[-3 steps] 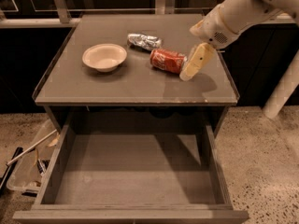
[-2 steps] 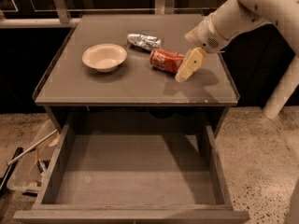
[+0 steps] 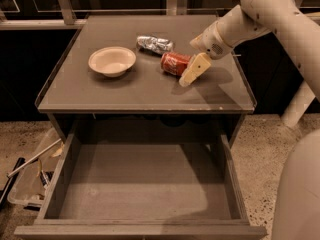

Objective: Place coke can into top drawer

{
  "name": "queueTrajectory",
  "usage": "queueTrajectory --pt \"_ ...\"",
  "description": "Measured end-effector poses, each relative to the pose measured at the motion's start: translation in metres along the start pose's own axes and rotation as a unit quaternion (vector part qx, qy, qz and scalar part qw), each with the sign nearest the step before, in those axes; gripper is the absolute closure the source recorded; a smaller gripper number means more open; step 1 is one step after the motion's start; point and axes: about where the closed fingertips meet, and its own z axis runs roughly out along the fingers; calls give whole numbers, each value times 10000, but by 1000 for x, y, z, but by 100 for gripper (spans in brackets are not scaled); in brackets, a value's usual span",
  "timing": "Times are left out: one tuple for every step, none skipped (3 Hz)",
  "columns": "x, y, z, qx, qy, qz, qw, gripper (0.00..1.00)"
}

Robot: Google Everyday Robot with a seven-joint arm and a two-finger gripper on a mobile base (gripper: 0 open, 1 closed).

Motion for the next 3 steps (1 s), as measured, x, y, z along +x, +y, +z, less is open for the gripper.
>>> queueTrajectory --pt "0 -1 2 -5 -12 4 10000 19" --pt "0 -1 2 -6 -12 4 10000 42" --pt "0 -1 2 -6 -12 4 10000 65"
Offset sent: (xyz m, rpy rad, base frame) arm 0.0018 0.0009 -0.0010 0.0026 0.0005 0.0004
